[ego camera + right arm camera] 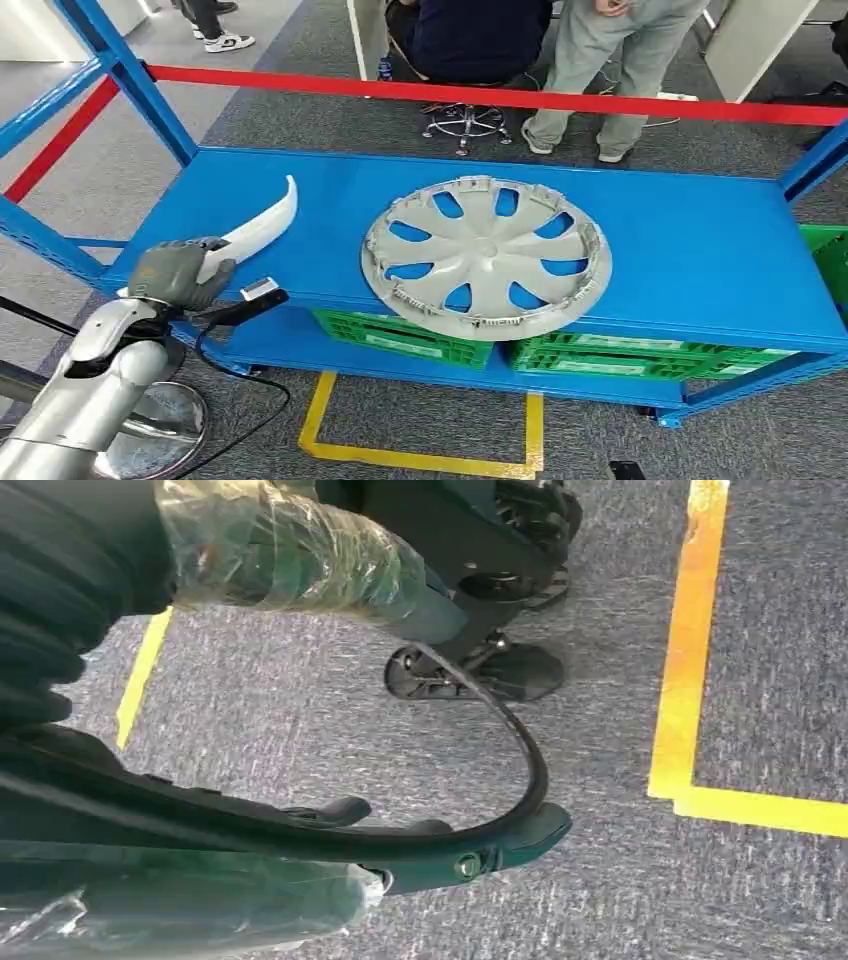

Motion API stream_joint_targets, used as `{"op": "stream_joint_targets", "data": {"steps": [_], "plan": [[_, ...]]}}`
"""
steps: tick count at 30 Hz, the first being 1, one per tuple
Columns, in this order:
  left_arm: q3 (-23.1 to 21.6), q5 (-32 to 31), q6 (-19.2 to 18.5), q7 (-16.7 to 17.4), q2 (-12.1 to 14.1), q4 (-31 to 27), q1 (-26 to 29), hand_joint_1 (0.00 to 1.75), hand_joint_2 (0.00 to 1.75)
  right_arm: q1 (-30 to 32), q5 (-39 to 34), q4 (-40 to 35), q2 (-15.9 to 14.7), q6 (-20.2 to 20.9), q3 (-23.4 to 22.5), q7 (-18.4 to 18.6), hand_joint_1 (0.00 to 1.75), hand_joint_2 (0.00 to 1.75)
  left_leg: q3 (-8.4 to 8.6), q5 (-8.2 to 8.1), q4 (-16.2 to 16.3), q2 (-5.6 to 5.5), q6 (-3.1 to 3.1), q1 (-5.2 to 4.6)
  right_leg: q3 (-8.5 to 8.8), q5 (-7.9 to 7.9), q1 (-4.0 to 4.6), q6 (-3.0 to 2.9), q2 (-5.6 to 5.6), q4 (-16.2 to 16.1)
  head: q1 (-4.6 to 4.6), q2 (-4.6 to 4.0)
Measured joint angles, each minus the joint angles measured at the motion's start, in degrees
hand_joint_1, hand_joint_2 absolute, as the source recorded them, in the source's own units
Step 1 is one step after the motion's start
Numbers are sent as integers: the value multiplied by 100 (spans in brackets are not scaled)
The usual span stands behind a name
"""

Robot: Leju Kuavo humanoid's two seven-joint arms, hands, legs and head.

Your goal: Take the parts from the cabinet and place them on the table.

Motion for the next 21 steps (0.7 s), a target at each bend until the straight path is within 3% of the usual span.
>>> {"op": "stream_joint_targets", "data": {"steps": [7,11,15,17,19,20,21], "plan": [[77,694,283,-781,-118,-797,566,175,175,88,-39,0,0,-4,-107,-134,0,175,-1,-6,0,1,-1,0,0,-2,-1,0,2,0,-2,0],[70,744,385,-912,-195,-1198,934,175,175,180,-54,2,-7,11,-157,-212,0,175,-1,-8,0,1,0,-1,-1,-4,-1,0,-1,-1,2,0],[61,807,621,-1256,-280,-1555,1239,175,175,205,-107,4,-7,41,-227,-299,0,175,-1,-8,0,2,1,-1,-1,-4,-2,1,2,-1,0,0],[5,761,740,-1352,-335,-1846,1477,175,175,229,-124,4,-7,55,-243,-337,0,175,-10,-40,52,2,67,-20,5,12,-34,37,1,-28,-9,0],[-98,735,823,-1398,-378,-2097,1715,175,175,252,-144,7,-7,77,-280,-376,0,175,-8,-11,49,0,105,-27,19,49,-34,82,1,-54,-2,0],[-138,724,892,-1433,-405,-2237,1836,175,175,262,-159,9,-7,87,-295,-404,0,175,16,58,-49,4,158,-17,45,72,-13,118,7,-89,-11,0],[-186,726,952,-1454,-446,-2335,1944,175,175,281,-173,15,-13,92,-315,-426,0,175,79,119,-163,47,154,45,-18,-33,-8,110,-5,-33,2,0]]}}
